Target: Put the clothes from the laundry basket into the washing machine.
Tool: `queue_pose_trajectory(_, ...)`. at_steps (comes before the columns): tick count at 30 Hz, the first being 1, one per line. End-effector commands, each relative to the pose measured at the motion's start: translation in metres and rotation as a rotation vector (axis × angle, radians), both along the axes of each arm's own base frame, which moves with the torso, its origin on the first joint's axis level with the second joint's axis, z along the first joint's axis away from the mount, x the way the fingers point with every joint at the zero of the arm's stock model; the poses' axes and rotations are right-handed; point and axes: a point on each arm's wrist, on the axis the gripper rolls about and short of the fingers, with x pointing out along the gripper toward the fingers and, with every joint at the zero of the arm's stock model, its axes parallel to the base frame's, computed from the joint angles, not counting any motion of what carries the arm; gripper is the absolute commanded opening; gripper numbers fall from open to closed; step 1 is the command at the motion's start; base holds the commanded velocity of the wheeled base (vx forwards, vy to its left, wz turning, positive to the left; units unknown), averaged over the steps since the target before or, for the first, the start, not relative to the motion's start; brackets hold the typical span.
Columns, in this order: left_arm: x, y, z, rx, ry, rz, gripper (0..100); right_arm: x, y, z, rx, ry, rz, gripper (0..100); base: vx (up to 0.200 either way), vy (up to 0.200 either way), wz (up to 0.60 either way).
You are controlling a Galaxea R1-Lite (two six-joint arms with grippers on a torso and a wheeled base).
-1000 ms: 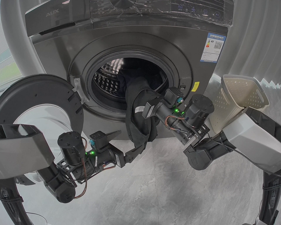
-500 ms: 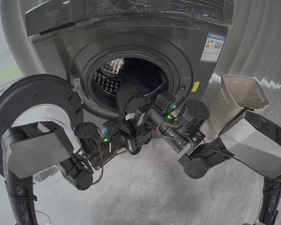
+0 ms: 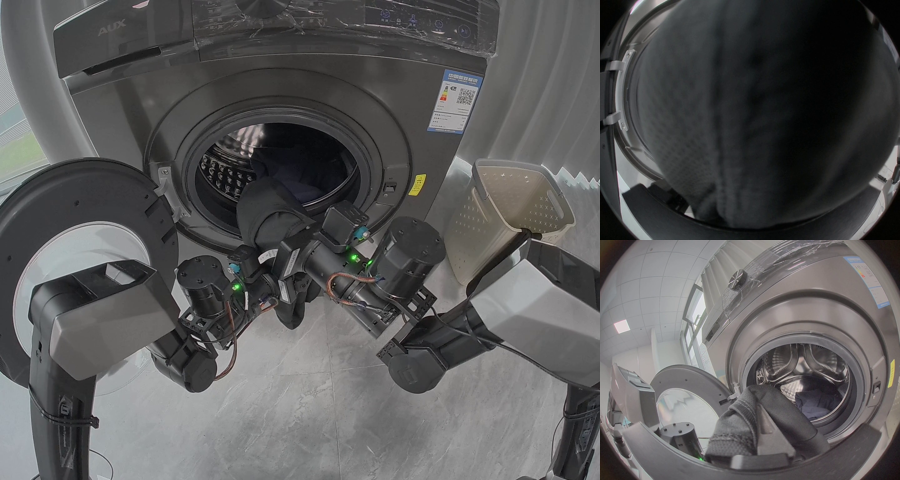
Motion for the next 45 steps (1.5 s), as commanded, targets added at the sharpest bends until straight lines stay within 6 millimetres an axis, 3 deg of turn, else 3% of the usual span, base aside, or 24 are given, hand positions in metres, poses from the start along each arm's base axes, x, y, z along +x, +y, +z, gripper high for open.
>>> queue_pose_trajectory(1, 0.006, -0.002, -0.007, -0.003, 0.004, 0.021, 100, -0.003, 0.0, 0.004, 0.008, -0.005, 0.004, 0, 0.0, 0.0, 0.0)
queue_pose_trajectory(3, 0.009, -0.003, -0.005, -0.02, -0.003, 0.043, 100, -0.003, -0.001, 0.004, 0.008, -0.004, 0.001, 0, 0.0, 0.0, 0.0)
queue_pose_trajectory(4, 0.012, -0.004, -0.004, -0.039, -0.004, 0.056, 0, -0.003, -0.001, 0.004, 0.007, -0.002, 0.001, 0, 0.0, 0.0, 0.0)
queue_pose_trajectory(12, 0.014, -0.001, 0.004, -0.073, -0.016, 0.091, 0, 0.002, -0.008, 0.008, 0.026, 0.001, -0.014, 0, 0.0, 0.0, 0.0)
queue_pose_trajectory(27, -0.008, 0.014, 0.043, -0.099, -0.051, 0.093, 0, 0.042, -0.054, 0.007, 0.051, 0.024, -0.179, 0, 0.0, 0.0, 0.0)
queue_pose_trajectory(35, -0.024, 0.017, 0.061, -0.112, -0.071, 0.081, 0, 0.044, -0.056, 0.004, 0.047, 0.03, -0.185, 0, 0.0, 0.0, 0.0)
queue_pose_trajectory(42, -0.031, 0.021, 0.063, -0.105, -0.061, 0.082, 0, 0.041, -0.051, 0.003, 0.043, 0.032, -0.17, 0, 0.0, 0.0, 0.0)
queue_pose_trajectory(43, -0.032, 0.022, 0.064, -0.105, -0.061, 0.08, 0, 0.04, -0.051, 0.005, 0.045, 0.031, -0.168, 100, 0.0, 0.0, 0.0)
queue_pose_trajectory(45, -0.035, 0.023, 0.066, -0.105, -0.064, 0.081, 0, 0.038, -0.051, 0.007, 0.05, 0.031, -0.165, 100, 0.0, 0.0, 0.0)
